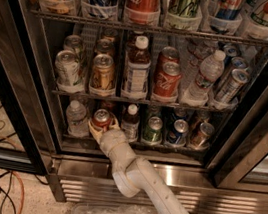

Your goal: Pick coke can from bottom shelf of fridge

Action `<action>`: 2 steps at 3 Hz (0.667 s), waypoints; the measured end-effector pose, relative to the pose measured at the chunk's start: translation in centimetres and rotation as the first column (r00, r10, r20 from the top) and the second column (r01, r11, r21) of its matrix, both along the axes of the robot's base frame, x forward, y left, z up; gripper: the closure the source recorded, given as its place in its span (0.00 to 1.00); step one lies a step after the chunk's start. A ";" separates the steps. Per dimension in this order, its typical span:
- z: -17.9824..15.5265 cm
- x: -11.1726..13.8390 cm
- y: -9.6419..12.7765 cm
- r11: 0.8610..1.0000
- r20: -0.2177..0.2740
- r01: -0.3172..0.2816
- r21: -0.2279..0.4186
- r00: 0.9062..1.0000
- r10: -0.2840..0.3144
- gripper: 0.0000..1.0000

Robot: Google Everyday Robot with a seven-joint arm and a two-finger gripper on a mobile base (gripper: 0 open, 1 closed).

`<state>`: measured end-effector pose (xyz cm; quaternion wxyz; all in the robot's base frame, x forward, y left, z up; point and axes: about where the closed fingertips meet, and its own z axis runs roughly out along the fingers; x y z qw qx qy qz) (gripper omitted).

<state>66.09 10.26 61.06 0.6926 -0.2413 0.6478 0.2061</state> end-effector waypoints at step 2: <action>3.2 -1.3 0.6 0.999 0.031 -0.034 0.007 0.999 0.034 1.00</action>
Offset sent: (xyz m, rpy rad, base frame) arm -0.0221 0.0083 0.0497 0.0122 -0.0531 0.0543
